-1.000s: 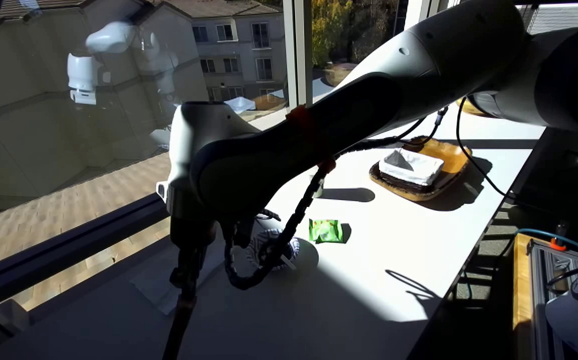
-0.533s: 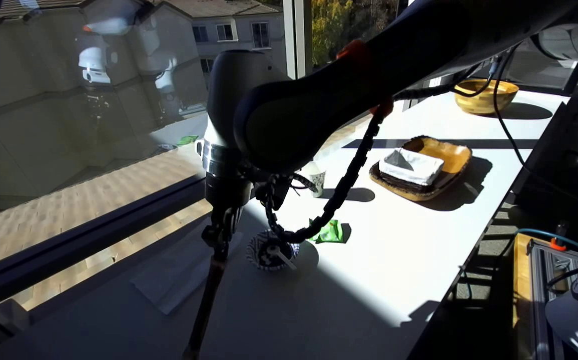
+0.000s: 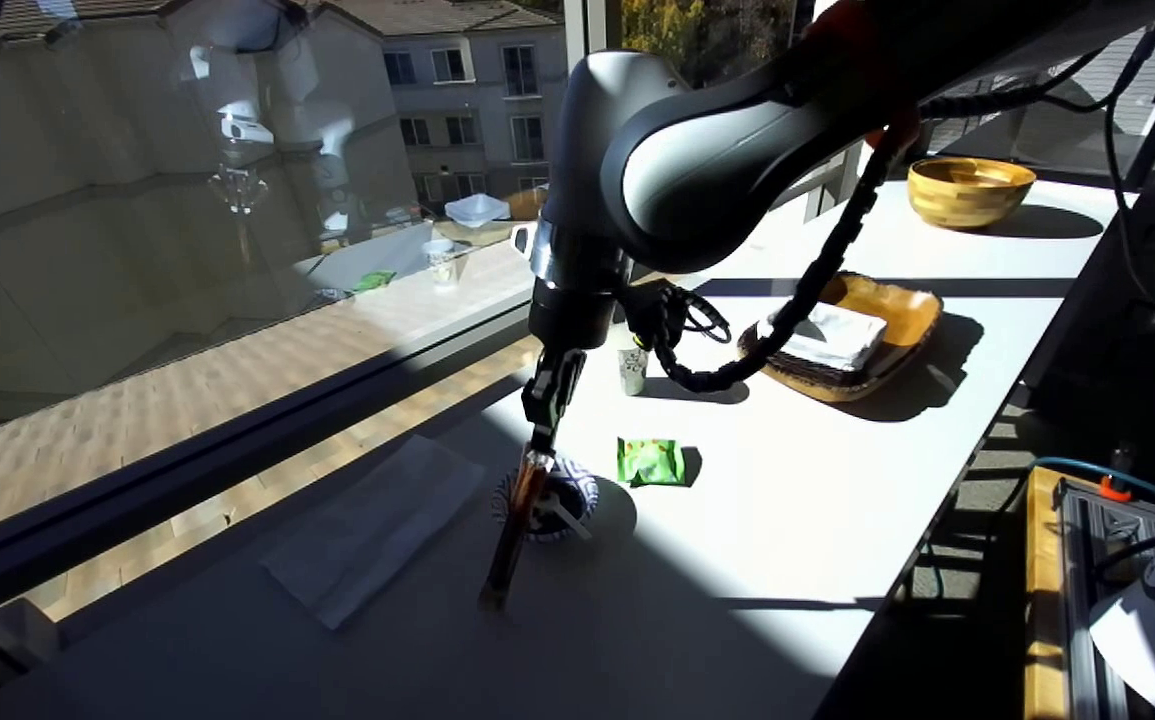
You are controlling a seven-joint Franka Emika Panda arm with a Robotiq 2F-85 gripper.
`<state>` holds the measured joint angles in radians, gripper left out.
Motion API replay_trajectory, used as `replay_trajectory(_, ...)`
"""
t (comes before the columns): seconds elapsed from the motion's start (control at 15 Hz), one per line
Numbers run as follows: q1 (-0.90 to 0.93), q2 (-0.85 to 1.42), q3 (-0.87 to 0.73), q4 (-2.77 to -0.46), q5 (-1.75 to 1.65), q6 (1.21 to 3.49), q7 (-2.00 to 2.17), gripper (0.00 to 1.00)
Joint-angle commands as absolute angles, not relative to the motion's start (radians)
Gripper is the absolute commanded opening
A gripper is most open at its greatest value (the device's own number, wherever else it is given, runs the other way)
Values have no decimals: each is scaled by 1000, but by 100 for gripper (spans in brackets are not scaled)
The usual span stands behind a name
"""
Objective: Put the orange item in the box
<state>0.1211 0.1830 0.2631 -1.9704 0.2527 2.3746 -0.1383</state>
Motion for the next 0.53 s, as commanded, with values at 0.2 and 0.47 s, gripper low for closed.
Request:
replay_trajectory(0.2, 137, 153, 245, -2001, 261, 2373, -144, 0)
replay_trajectory(0.47, 141, 128, 235, -2011, 232, 2367, -144, 0)
